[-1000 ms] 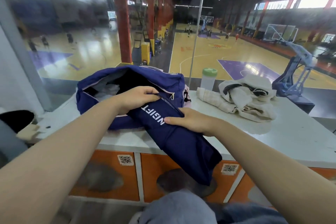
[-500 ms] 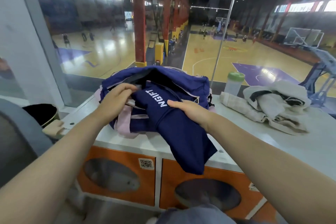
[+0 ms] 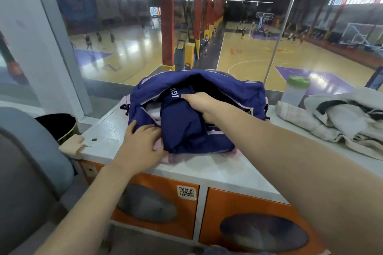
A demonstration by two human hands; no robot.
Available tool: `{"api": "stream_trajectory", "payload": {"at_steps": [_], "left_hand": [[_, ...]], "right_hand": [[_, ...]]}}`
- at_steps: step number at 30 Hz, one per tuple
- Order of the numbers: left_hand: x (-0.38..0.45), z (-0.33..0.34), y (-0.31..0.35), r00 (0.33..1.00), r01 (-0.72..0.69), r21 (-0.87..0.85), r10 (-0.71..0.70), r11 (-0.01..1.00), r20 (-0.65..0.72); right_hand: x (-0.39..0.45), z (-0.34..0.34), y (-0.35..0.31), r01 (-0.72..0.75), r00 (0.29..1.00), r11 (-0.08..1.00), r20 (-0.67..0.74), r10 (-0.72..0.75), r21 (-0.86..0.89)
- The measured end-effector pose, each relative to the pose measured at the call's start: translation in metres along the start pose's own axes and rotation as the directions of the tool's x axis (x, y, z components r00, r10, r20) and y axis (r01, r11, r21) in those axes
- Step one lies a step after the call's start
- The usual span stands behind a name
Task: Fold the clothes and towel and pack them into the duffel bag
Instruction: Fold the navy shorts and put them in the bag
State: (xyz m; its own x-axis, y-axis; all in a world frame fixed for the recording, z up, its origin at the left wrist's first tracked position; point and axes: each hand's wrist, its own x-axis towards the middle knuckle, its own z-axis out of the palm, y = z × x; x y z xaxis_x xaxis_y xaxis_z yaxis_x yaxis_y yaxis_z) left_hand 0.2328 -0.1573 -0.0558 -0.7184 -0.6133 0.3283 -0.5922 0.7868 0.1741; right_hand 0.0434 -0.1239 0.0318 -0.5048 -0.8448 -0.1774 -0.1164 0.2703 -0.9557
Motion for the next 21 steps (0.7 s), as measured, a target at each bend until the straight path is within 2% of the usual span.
{"api": "stream_trajectory", "payload": {"at_steps": [2,4,6,8,9,11,13,14,16,18,19,21], "left_hand": [[-0.002,0.004,-0.007,0.997,-0.015,-0.059,0.011,0.998,-0.077],[0.001,-0.002,-0.016,0.974,-0.028,-0.195,-0.017,0.980,-0.227],[0.018,-0.010,-0.031,0.903,-0.016,-0.258,-0.097,0.966,-0.419],[0.043,-0.018,-0.038,0.848,0.028,-0.331,-0.198,0.943,-0.491],[0.053,-0.024,-0.037,0.847,0.025,-0.400,-0.232,0.916,-0.478],[0.071,-0.038,-0.033,0.916,0.002,-0.547,-0.221,0.837,-0.335],[0.083,-0.049,-0.044,0.996,0.048,-0.620,-0.084,0.783,-0.030],[0.087,-0.057,-0.052,0.990,0.085,-0.606,0.002,0.791,0.141],[0.089,-0.063,-0.066,0.950,0.115,-0.556,0.072,0.823,0.304],[0.095,-0.066,-0.068,0.955,0.112,-0.536,0.058,0.837,0.291],[0.100,-0.063,-0.065,0.972,0.116,-0.480,0.000,0.869,0.234],[0.111,-0.056,-0.058,0.987,0.114,-0.213,-0.086,0.970,0.132]], "right_hand": [[0.015,0.015,-0.001,0.022,0.999,1.000,-0.025,-0.022,0.003],[0.032,0.027,-0.003,0.046,0.997,0.999,-0.060,-0.047,-0.022],[0.050,0.037,-0.003,0.057,0.993,0.995,-0.099,-0.065,-0.086],[0.061,0.044,-0.003,0.061,0.989,0.987,-0.122,-0.080,-0.151],[0.064,0.046,-0.002,0.065,0.989,0.980,-0.120,-0.088,-0.186],[0.068,0.049,0.002,0.076,0.986,0.967,-0.126,-0.110,-0.244],[0.070,0.049,0.003,0.097,0.986,0.960,-0.108,-0.129,-0.262],[0.070,0.048,0.004,0.110,0.988,0.964,-0.080,-0.133,-0.242],[0.065,0.045,0.007,0.125,0.991,0.982,-0.034,-0.131,-0.145],[0.060,0.040,0.013,0.169,0.983,0.980,-0.055,-0.176,-0.101],[0.058,0.038,0.016,0.212,0.971,0.967,-0.082,-0.225,-0.142],[0.056,0.036,0.022,0.270,0.946,0.926,-0.105,-0.305,-0.263]]}}
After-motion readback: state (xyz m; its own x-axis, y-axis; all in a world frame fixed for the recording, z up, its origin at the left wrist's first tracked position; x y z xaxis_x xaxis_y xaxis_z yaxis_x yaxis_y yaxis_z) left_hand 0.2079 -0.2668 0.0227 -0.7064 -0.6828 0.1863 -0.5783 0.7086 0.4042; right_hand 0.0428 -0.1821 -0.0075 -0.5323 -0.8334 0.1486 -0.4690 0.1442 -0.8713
